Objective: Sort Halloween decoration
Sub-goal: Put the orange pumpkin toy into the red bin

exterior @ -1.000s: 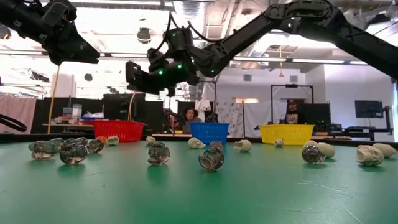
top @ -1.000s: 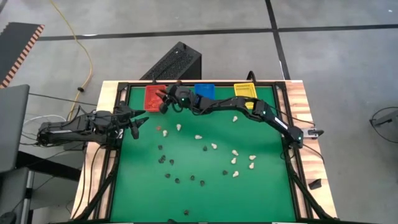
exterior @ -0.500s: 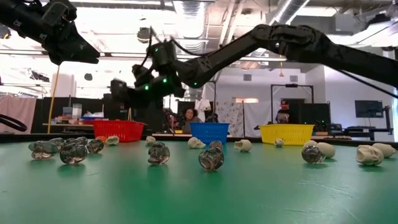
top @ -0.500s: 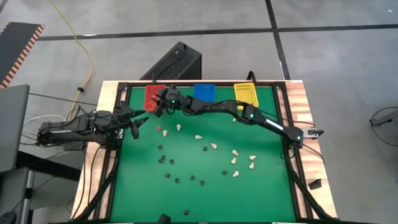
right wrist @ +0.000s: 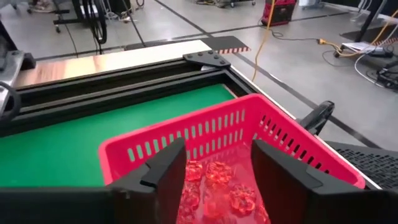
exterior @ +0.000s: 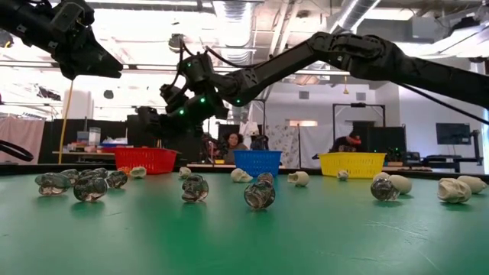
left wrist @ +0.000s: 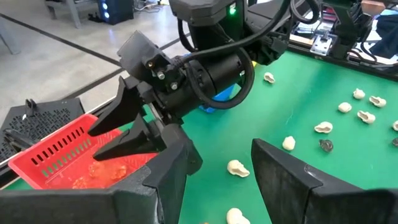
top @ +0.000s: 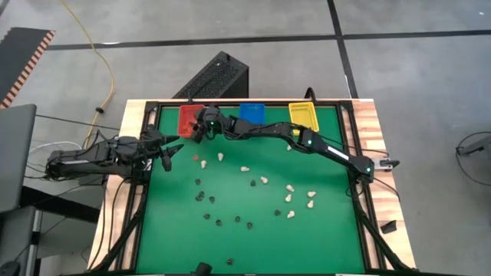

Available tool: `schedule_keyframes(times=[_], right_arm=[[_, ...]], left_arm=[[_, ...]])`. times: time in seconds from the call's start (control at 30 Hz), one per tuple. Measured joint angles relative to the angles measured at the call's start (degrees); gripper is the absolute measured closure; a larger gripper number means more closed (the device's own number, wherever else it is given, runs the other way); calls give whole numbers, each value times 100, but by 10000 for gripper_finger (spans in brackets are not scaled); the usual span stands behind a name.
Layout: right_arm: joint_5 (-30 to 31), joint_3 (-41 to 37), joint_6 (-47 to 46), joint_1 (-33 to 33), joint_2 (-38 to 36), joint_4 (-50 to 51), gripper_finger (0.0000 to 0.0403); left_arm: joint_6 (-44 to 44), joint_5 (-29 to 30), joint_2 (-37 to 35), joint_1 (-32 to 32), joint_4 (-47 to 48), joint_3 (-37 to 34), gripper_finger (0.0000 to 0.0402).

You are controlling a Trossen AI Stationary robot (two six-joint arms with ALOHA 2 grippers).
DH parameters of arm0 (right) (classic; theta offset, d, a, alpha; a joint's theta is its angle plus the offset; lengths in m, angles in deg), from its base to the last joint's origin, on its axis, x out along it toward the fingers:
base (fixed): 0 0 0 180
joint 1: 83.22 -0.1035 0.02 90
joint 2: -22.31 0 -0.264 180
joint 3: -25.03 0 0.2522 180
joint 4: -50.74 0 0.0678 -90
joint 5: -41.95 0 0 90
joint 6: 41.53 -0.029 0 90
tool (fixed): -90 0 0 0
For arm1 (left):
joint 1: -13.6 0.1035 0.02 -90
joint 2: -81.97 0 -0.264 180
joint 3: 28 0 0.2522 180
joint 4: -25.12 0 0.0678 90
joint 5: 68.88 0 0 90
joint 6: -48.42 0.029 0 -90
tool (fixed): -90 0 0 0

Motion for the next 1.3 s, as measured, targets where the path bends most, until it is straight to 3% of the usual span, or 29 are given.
schedule_keyframes(times=[0.13, 0.33, 0.77, 0.93, 1.2, 1.3], right_arm=[[0, 0, -14, -34, -32, 105, 165], [127, 11, 616, -190, -621, 701, 174], [-271, 8, 1350, -111, -1648, 5024, 192], [-220, -13, 1360, -151, -1896, 5978, 197], [-154, -15, 1324, -273, -3107, 8342, 202], [-111, -5, 1082, -294, -3947, 8874, 202]], left_arm=[[-2, -2, 0, 1, 0, 0, 233], [-2, -2, 0, 1, 0, 0, 233], [-9, -2, 0, 1, 17, 0, 233], [-12, -2, 0, 1, 17, 0, 233], [-22, -4, 0, 0, 17, 0, 233], [-22, -6, 0, 0, 17, 0, 233]])
